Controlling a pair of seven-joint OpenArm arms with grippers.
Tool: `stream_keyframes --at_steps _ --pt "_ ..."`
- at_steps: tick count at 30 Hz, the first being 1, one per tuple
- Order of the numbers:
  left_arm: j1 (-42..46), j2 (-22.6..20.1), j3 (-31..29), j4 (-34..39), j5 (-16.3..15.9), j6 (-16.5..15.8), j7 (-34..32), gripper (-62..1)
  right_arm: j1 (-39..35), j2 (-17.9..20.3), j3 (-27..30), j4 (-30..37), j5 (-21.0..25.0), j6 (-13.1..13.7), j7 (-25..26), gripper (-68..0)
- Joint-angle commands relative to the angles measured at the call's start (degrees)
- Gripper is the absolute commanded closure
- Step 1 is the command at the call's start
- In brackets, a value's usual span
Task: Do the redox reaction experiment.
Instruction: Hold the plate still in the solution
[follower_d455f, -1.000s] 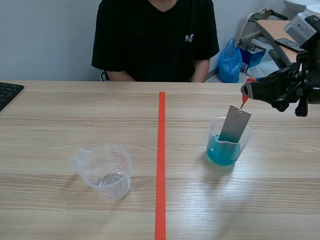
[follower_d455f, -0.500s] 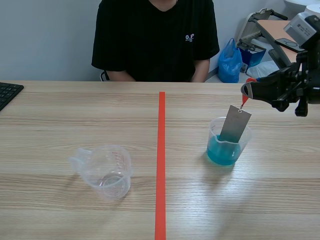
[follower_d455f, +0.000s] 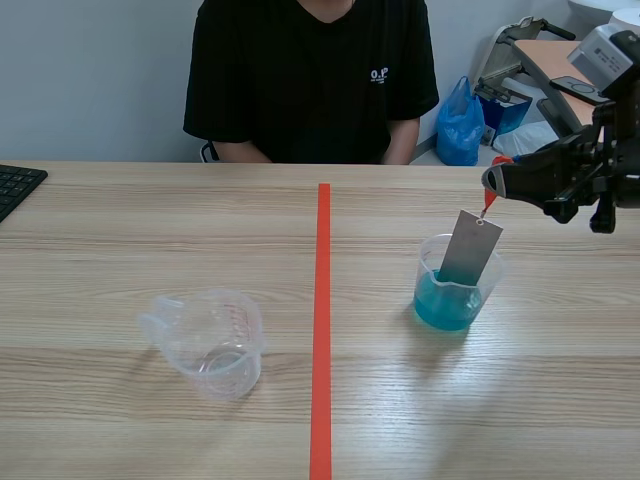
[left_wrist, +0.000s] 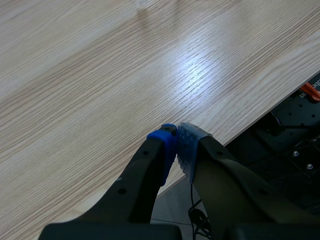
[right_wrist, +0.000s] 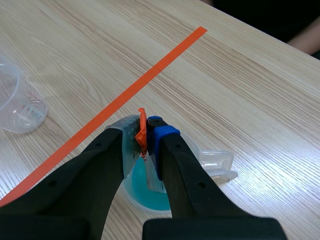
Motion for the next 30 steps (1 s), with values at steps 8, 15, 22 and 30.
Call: stream_keyframes --at_steps 8,15,22,30 --pt "-0.02 0.13 -0.37 0.20 -0.57 -0.15 -1.70 -3.6 0.98 0.83 0.04 0.46 0.37 0.66 0.37 -1.5" --pt "0.00 0.13 -0.37 0.20 -0.55 -0.15 -1.66 -3.6 0.98 0.83 0.04 0.46 0.39 0.66 0.37 -1.5" --pt "0.00 0.13 -0.37 0.20 -0.55 -0.15 -1.66 -3.6 0.98 0.92 0.04 0.46 0.42 0.66 0.39 -1.5" --pt "0.00 0.13 -0.37 0.20 -0.55 -0.15 -1.66 -3.6 0.98 0.96 0.07 0.48 0.46 0.66 0.42 -1.5"
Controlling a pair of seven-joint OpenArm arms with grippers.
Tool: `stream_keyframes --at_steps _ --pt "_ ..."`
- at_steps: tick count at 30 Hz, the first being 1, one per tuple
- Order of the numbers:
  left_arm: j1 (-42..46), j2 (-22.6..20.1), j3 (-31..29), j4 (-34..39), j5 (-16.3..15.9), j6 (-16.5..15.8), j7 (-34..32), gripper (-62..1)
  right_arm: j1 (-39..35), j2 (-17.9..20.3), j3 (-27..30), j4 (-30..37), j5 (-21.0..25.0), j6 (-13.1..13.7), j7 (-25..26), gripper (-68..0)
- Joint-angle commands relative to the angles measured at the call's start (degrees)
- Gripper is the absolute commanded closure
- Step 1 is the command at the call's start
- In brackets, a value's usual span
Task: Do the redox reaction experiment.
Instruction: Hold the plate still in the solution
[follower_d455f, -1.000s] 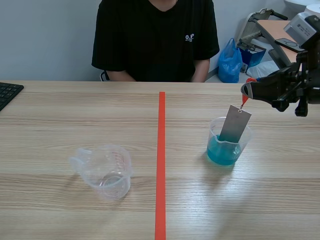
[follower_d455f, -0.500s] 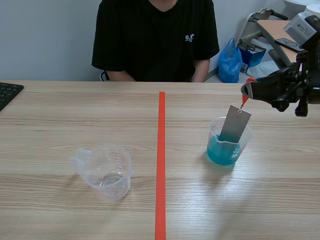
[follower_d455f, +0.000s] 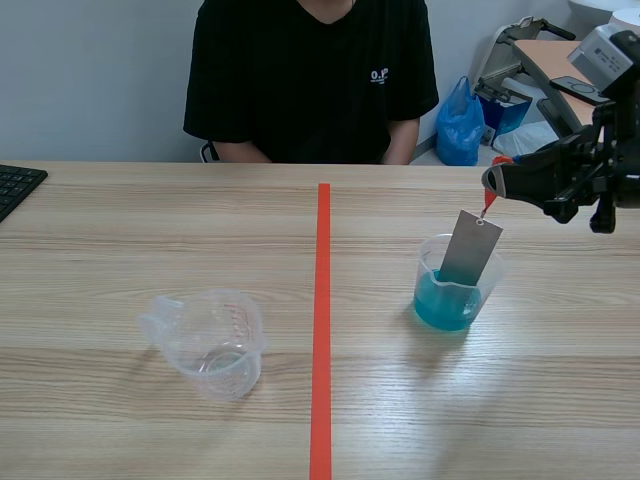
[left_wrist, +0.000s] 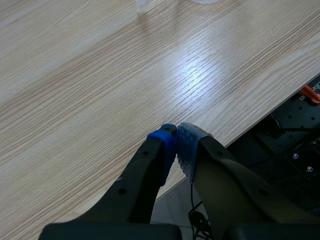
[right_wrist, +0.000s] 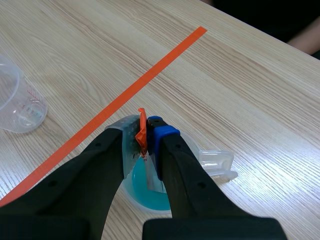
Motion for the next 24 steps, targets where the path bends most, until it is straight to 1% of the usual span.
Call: stream_keyframes --at_steps 1,11,16,24 --pt "0.00 0.13 -0.37 0.20 -0.48 -0.15 -1.05 -3.6 0.98 0.96 0.07 0.48 0.46 0.66 0.42 -1.5" --pt "0.00 0.13 -0.37 0.20 -0.48 -0.15 -1.05 -3.6 0.98 1.79 0.61 0.74 1.46 0.66 0.44 -1.5" --pt "0.00 0.13 -0.37 0.20 -0.48 -0.15 -1.05 -3.6 0.98 3.28 0.61 1.40 4.72 0.66 0.39 -1.5" --pt "-0.02 0.13 -0.37 0.20 -0.48 -0.15 -1.05 -3.6 0.98 7.63 0.61 5.46 10.01 0.66 0.42 -1.5"
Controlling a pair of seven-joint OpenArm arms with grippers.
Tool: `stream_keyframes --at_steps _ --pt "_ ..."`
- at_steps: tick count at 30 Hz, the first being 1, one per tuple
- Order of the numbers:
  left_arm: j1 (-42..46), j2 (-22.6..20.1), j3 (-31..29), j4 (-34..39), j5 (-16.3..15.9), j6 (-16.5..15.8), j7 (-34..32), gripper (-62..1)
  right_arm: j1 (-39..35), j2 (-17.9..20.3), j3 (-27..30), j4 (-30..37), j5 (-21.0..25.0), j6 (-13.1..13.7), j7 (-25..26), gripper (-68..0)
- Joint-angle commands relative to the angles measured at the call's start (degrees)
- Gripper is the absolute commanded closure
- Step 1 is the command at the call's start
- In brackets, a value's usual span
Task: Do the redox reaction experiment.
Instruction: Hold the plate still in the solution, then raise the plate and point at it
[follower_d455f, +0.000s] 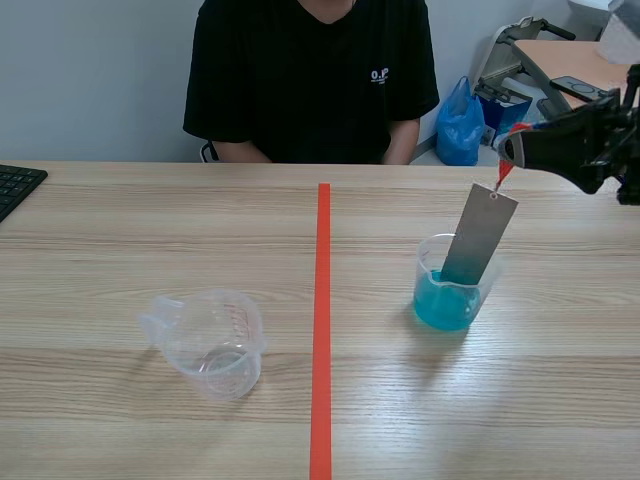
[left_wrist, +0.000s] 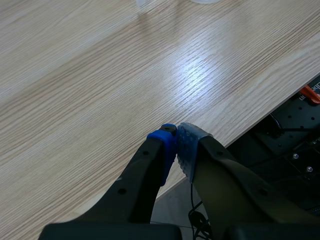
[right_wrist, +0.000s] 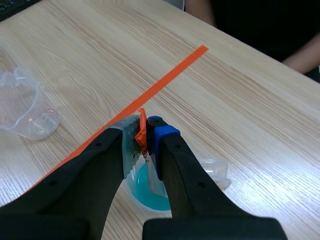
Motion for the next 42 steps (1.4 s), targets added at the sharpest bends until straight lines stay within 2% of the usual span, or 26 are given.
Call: stream_keyframes --at_steps 1,13,27,42 --pt "-0.02 0.13 -0.37 0.20 -0.44 -0.15 -1.05 -3.6 1.03 1.99 0.63 1.88 1.84 0.66 0.90 -1.5" --pt "-0.02 0.13 -0.37 0.20 -0.44 -0.15 -1.07 -3.6 1.01 7.30 3.89 5.92 9.75 0.66 0.83 -1.5" --pt "-0.02 0.13 -0.37 0.20 -0.44 -0.17 -1.07 -3.6 0.85 11.30 5.73 8.79 15.19 0.66 -1.77 -1.5" --pt "-0.04 0.13 -0.37 0.20 -0.46 -0.28 -1.07 -3.6 0.85 11.30 7.69 8.79 16.90 0.66 -5.03 -1.5"
